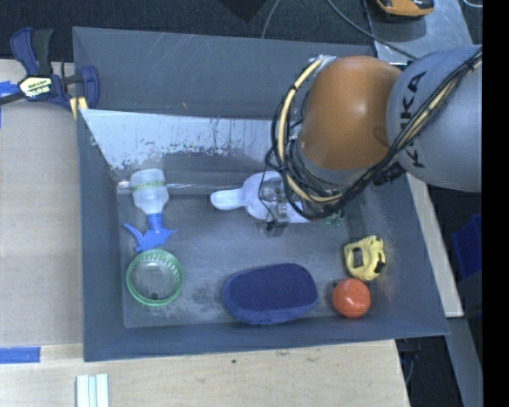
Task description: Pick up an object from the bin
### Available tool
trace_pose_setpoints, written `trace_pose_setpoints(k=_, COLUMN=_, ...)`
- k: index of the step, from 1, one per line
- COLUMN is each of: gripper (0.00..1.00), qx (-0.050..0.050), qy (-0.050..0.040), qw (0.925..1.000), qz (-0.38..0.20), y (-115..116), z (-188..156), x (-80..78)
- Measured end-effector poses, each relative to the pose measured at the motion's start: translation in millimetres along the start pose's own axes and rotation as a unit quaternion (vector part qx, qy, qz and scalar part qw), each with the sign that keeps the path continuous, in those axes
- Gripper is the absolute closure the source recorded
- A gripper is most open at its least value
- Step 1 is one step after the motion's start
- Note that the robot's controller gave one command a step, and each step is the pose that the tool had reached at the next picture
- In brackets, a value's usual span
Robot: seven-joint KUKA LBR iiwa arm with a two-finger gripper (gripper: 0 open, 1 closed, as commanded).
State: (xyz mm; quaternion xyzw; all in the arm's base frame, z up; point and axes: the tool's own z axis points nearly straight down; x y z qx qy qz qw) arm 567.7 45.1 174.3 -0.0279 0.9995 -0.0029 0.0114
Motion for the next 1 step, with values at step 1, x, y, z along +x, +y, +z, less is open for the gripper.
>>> trace_pose_setpoints(k=1, gripper=1.00, qx=0.001, qy=-0.0006, qw=0.9984, qz=-0.057, y=-16.8, z=-31.3, x=48.8)
